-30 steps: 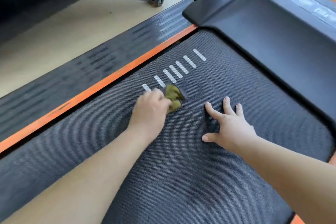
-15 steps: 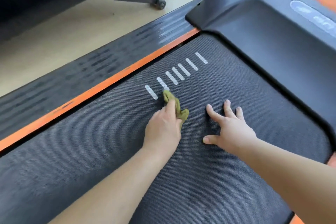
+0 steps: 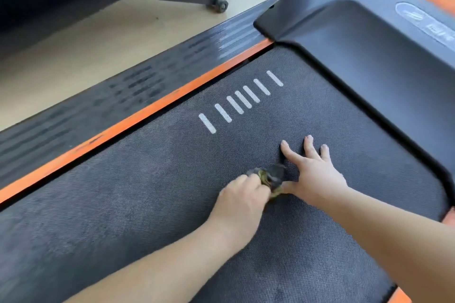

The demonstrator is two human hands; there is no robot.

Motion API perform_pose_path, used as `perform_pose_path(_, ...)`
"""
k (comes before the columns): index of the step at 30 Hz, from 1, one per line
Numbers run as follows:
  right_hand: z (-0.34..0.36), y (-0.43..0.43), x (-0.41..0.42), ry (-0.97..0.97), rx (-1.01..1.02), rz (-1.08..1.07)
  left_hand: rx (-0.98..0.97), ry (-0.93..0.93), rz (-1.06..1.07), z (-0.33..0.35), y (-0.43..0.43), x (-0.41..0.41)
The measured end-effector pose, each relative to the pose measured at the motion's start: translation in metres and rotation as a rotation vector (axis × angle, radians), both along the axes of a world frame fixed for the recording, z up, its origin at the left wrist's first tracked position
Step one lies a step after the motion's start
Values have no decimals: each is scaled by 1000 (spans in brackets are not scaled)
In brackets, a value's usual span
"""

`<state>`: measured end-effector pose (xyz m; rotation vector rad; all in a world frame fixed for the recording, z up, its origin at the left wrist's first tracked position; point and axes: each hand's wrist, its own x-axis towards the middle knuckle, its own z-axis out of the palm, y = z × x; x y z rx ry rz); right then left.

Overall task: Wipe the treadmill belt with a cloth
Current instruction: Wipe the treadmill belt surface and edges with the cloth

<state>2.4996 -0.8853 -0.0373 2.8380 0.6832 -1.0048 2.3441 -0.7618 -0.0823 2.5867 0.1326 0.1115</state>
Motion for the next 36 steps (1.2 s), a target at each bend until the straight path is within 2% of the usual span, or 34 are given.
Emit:
perform_pose_path(2, -2, -2, 0, -8, -1, 4, 88, -17, -225, -1, 8, -4)
perform_pose_path(3, -4, -1, 1, -5, 8, 5, 165, -23, -237, 0, 27, 3)
perform_pose_path(4, -4, 0, 1, -1, 15, -2, 200, 4, -166, 2, 49, 12)
perform_pose_path(7, 1, 1, -1, 16, 3, -29, 179, 35, 309, 4, 109, 30)
perform_pose_path(9, 3, 5, -2, 18, -2, -32, 160, 34, 449, 4, 99, 22)
perform_pose_path(11, 11, 16, -1, -6, -35, -12, 111, 30, 332, 7, 66, 9)
perform_pose_path(13, 20, 33, -2, -19, -21, 48, 77, 11, 47, 2, 40, -10)
perform_pose_path(15, 25, 52, -7, 36, 48, 89, 162, -40, -118, -4, 61, -18)
perform_pose_path(16, 25, 62, -10, 70, 68, 95, 210, -43, -110, -5, 82, -17)
perform_pose_path(18, 21, 80, -21, 119, 67, 96, 253, 20, 120, -4, 133, -14)
perform_pose_path(20, 14, 93, -33, 118, 12, 89, 191, 58, 473, 0, 173, -14)
perform_pose_path(22, 6, 99, -39, 87, -35, 79, 144, 69, 690, 4, 169, -12)
perform_pose_path(24, 4, 101, -38, 81, -47, 79, 160, 68, 631, 9, 134, -10)
perform_pose_path(26, 5, 99, -37, 79, -51, 86, 142, 15, 361, 5, 113, -12)
perform_pose_path(28, 4, 100, -38, 74, -56, 94, 247, -2, 131, -1, 139, -12)
perform_pose_path(29, 4, 100, -38, 73, -56, 93, 294, 16, 134, -3, 161, -11)
perform_pose_path(31, 5, 101, -38, 78, -51, 88, 326, 50, 377, -6, 201, -8)
perform_pose_path(34, 5, 98, -38, 76, -46, 85, 263, 75, 695, 2, 187, -1)
perform_pose_path(36, 3, 98, -39, 62, -41, 94, 175, 120, 658, 9, 155, -2)
